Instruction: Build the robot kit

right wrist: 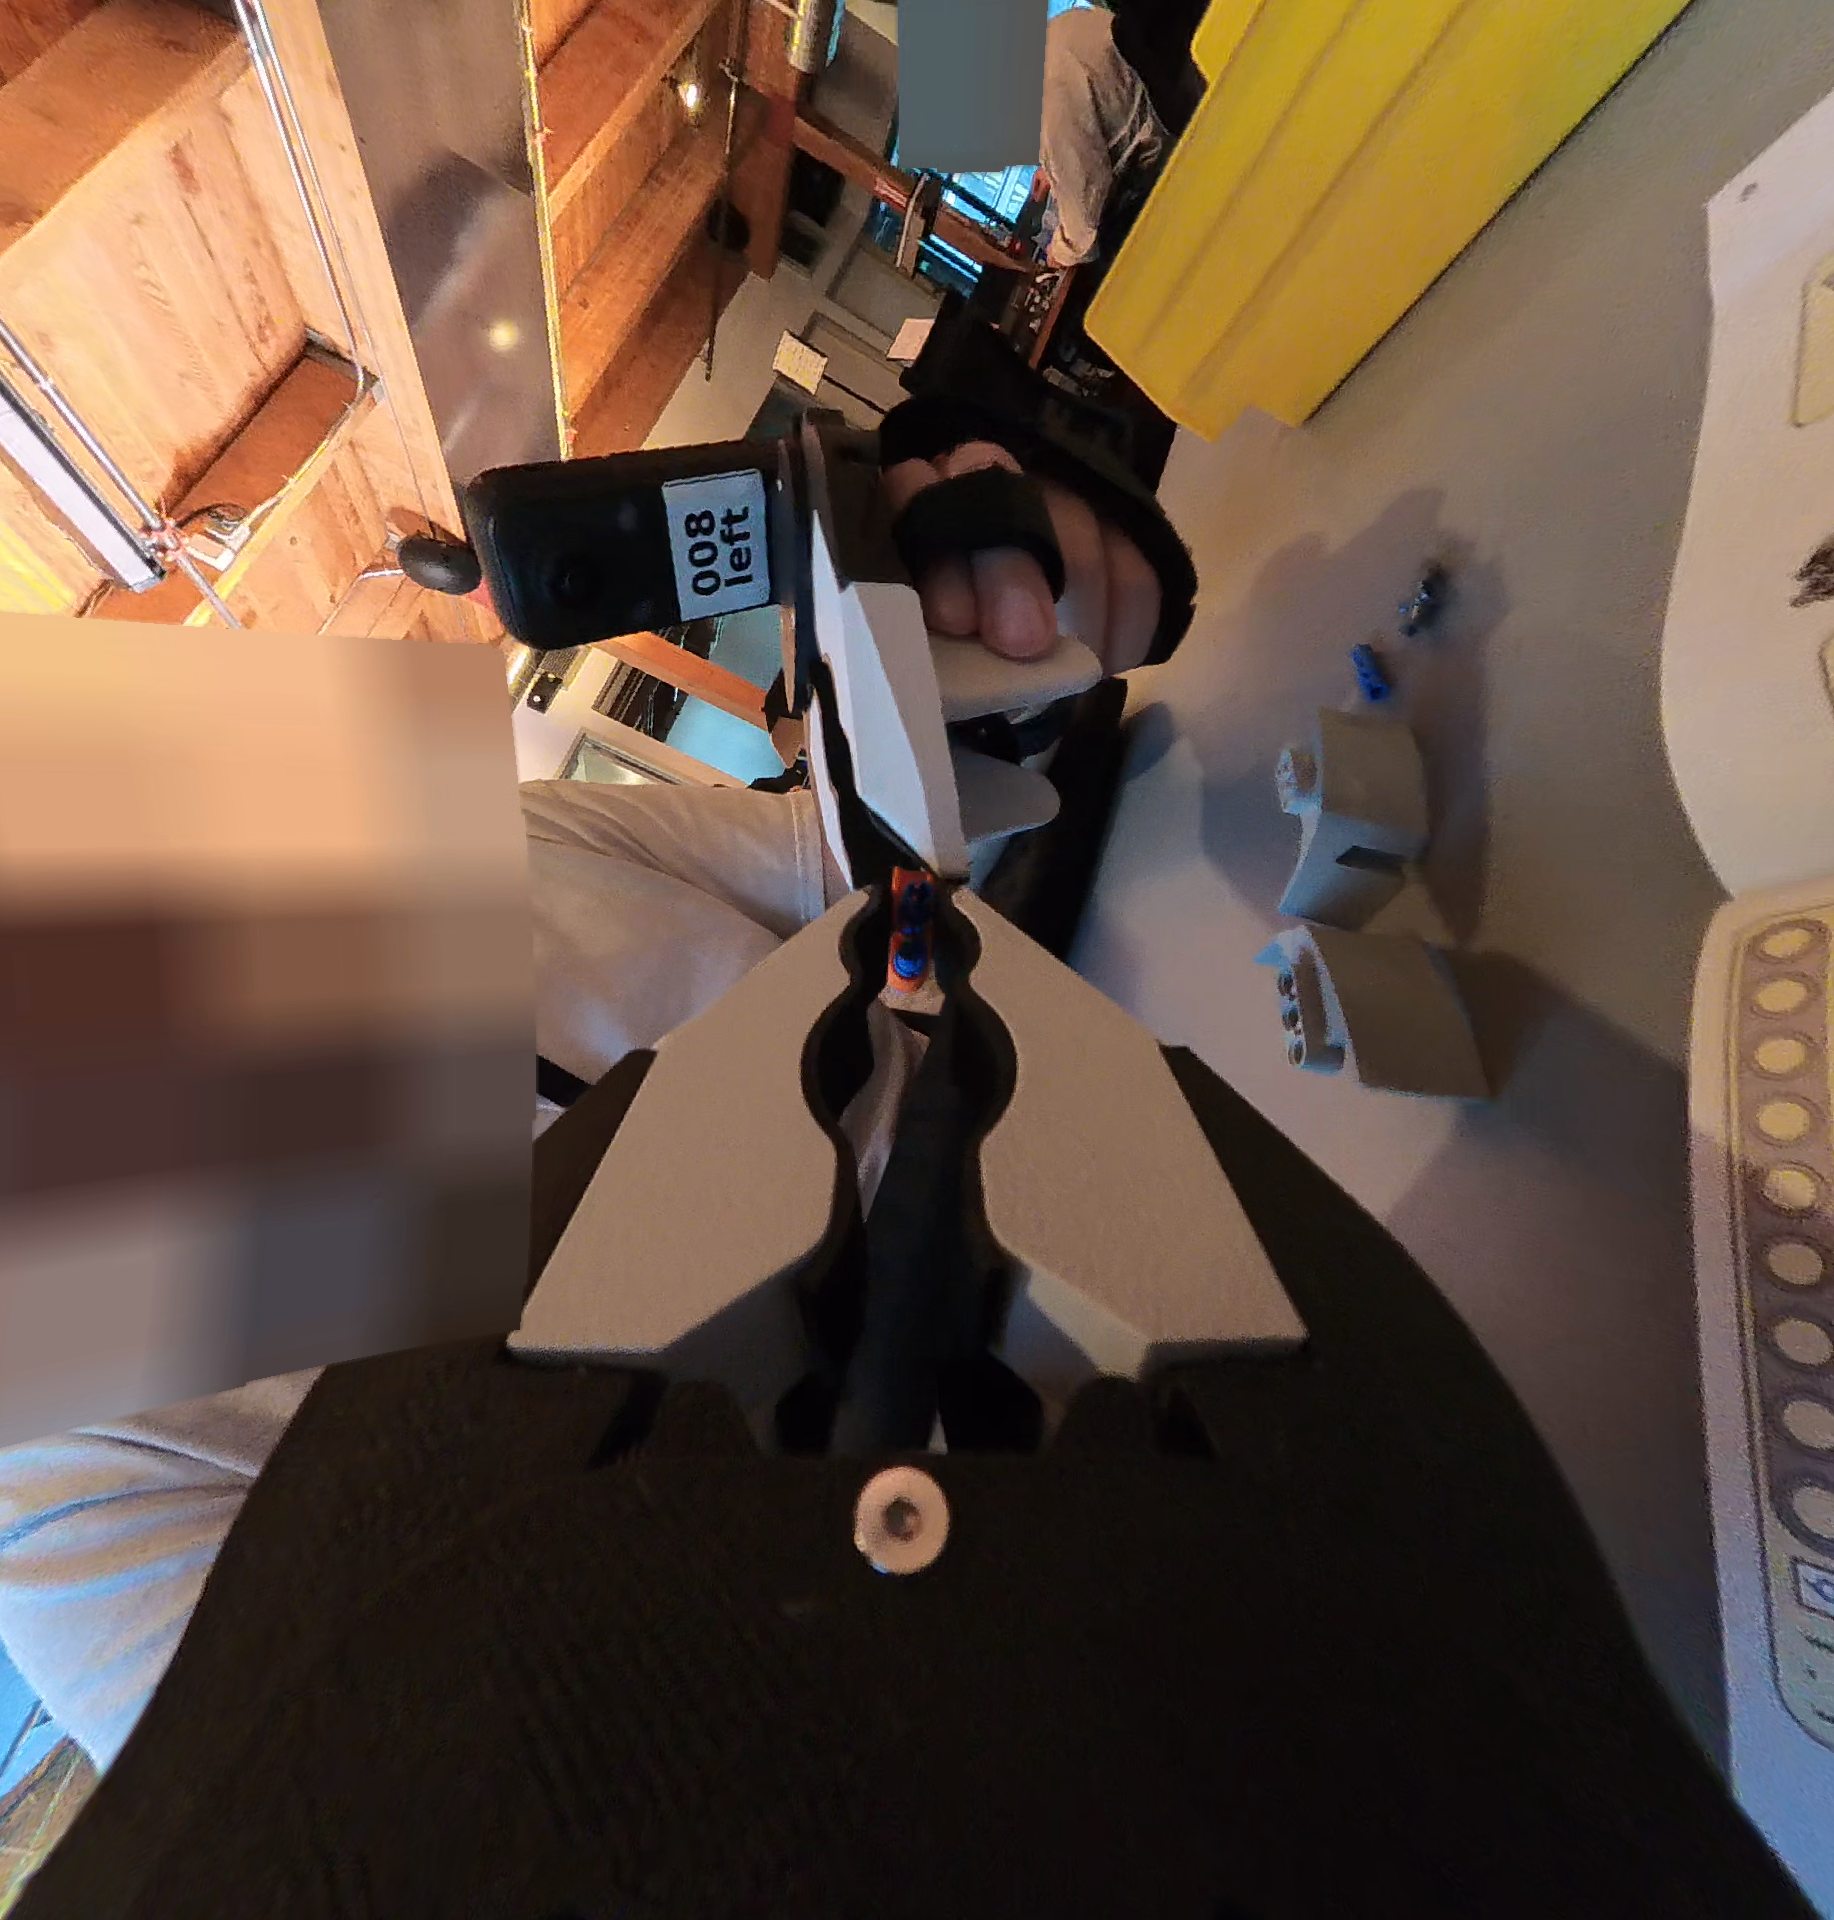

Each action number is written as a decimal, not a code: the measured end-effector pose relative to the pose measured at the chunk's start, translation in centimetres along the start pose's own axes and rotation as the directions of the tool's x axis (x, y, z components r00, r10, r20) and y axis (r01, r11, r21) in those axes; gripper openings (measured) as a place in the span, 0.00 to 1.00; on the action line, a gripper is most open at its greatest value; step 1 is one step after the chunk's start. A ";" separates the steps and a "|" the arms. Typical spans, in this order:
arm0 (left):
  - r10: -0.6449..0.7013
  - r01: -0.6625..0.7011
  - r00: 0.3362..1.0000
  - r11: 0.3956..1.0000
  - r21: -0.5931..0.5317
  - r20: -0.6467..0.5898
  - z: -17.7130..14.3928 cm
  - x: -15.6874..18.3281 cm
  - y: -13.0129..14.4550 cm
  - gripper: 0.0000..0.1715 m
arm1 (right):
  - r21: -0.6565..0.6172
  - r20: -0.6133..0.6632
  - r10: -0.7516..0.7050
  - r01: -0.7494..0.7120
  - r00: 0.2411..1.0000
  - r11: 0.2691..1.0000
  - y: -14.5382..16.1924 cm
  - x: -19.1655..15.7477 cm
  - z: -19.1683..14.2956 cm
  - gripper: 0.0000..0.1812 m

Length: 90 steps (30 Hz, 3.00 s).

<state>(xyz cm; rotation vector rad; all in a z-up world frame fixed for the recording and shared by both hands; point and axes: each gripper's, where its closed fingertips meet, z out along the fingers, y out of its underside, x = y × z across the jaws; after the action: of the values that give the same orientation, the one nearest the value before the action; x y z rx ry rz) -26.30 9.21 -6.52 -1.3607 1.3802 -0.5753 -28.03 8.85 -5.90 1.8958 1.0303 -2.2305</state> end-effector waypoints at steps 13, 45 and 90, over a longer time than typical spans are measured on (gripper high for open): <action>0.112 -0.112 0.851 0.993 -0.031 0.513 -2.2 -6.4 -1.5 0.03 | 0.445 -0.037 -0.157 0.157 0.987 0.882 -7.2 -1.7 -1.2 0.08; 0.049 -0.018 0.707 0.999 -0.052 0.706 -2.6 -8.7 -1.8 0.07 | 0.755 -0.008 -0.120 0.085 0.993 0.650 -9.8 -1.7 -1.2 0.03; -0.602 0.677 0.690 0.733 0.064 -0.402 1.0 -7.9 -14.8 0.04 | 0.322 -0.420 -0.491 0.631 0.763 0.705 -7.7 -13.5 -7.9 0.03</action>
<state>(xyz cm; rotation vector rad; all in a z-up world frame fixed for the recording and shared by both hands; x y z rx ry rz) -21.10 13.26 8.96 -1.6140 1.0313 -1.4700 -21.13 13.69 9.41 2.4456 1.4153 -2.7646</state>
